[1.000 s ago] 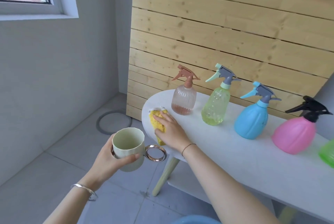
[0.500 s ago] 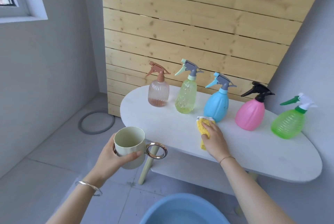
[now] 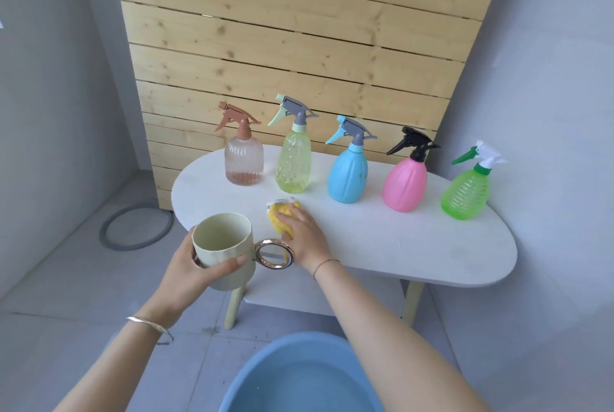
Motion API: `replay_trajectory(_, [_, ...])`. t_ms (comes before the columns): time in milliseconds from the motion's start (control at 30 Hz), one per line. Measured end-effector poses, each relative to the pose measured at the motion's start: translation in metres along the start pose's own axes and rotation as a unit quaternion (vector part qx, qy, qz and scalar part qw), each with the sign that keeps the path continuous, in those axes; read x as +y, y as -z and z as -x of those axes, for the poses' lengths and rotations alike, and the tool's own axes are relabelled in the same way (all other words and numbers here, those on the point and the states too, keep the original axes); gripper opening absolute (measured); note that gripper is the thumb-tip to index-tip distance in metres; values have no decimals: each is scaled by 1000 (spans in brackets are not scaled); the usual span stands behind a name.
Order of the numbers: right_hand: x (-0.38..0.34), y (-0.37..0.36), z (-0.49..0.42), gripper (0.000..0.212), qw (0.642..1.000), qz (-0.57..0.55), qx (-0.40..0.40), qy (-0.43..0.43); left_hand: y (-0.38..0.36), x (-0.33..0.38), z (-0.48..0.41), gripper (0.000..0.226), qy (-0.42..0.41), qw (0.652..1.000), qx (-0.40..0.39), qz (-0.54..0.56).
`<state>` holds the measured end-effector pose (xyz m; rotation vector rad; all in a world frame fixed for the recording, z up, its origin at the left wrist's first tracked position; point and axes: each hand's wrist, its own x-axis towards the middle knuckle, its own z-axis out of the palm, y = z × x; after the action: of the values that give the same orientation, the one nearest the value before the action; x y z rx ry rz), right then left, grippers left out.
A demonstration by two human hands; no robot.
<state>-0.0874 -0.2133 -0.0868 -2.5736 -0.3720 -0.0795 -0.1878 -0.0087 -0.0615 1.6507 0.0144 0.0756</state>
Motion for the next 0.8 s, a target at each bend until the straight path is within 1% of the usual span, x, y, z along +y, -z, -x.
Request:
replay_trajectory(200, [61,35,25,51,995,-2,57,-77,-48,4,-3,84,-7,999,-42,0])
replay_trajectory(467, [164,96,68,52,985,11,102,-136,-103,10,-8,83,-12,998,-68,-6])
replay_trajectory(600, [211,128,90,51,976,16,123,-178,-130,13,-11,89,-14,997,-75,-11])
replay_trajectory(800, [272,173,120,52,957,31,161,-240,-172,20,-15,83,-21,995,-93,-5])
